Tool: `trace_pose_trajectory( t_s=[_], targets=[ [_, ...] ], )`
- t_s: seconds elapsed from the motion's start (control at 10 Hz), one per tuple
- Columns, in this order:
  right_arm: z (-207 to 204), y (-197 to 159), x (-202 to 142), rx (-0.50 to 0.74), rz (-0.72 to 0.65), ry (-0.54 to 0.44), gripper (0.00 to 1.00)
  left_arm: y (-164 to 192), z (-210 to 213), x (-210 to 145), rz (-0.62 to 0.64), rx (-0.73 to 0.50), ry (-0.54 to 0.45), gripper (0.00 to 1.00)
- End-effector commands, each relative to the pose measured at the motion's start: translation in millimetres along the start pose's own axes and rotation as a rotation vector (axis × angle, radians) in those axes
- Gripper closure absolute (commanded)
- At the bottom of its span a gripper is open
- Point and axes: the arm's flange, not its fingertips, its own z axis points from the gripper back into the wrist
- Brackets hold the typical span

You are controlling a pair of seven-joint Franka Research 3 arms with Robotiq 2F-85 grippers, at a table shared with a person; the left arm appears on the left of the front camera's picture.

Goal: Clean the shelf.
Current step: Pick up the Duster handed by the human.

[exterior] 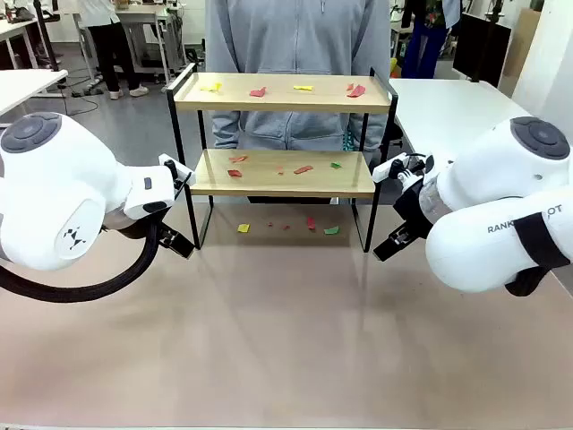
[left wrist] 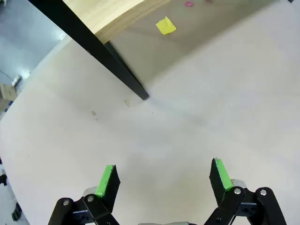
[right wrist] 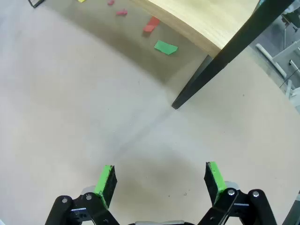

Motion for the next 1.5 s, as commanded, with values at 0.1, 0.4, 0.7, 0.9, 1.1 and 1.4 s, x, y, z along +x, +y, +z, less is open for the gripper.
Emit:
trace_pose_trajectory(
  t_s=[0.1,0.4,0.7,0.9,1.1,1.4],
  targets=[
    [0.0,0.0,0.0,0.000,0.000,0.000,0.00,0.0,0.1,0.0,0.000,0.000,0.000,0.00],
    [0.0,0.0,0.0,0.000,0.000,0.000,0.00,0.0,0.1,0.0,0.000,0.000,0.000,0.00],
    [0.0,0.0,0.0,0.000,0.000,0.000,0.00,0.0,0.1,0.0,0.000,0.000,0.000,0.00],
    [0.0,0.0,0.0,0.000,0.000,0.000,0.00,0.0,0.1,0.0,0.000,0.000,0.000,0.00],
    [17.8,-10.3,11.1,0.028,-0.004,-0.031,0.00,9.2,17.3,6.7,0.004,-0.003,-0.025,0.00],
    [67.5,-59.0,16.7,0.085,-0.050,-0.111,0.00,52.3,65.5,16.4,-0.029,-0.135,-0.015,0.00]
  ],
)
